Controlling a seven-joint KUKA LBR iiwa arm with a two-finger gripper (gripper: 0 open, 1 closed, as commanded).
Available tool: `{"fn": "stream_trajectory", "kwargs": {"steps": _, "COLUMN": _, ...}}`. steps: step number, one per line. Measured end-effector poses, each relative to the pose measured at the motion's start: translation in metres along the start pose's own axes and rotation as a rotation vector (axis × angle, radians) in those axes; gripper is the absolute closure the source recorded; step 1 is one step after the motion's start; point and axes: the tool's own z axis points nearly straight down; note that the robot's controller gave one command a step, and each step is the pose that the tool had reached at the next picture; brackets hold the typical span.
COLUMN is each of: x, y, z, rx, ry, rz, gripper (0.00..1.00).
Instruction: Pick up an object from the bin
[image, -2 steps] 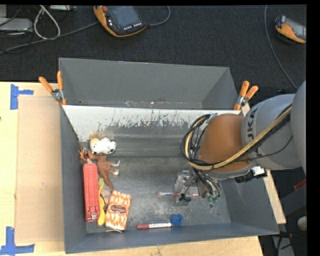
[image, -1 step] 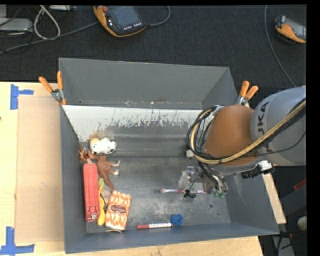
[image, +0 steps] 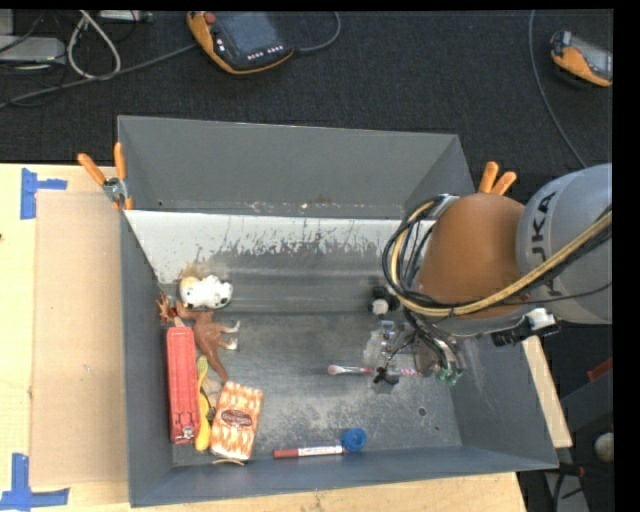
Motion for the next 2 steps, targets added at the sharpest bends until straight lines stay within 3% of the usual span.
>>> {"fn": "stream_trajectory", "kwargs": {"steps": 2, "x": 0.001, "y": 0.000, "z": -0.013, "rx": -0.001, "ry": 0.003, "rz": 0.001, "gripper": 1.00}}
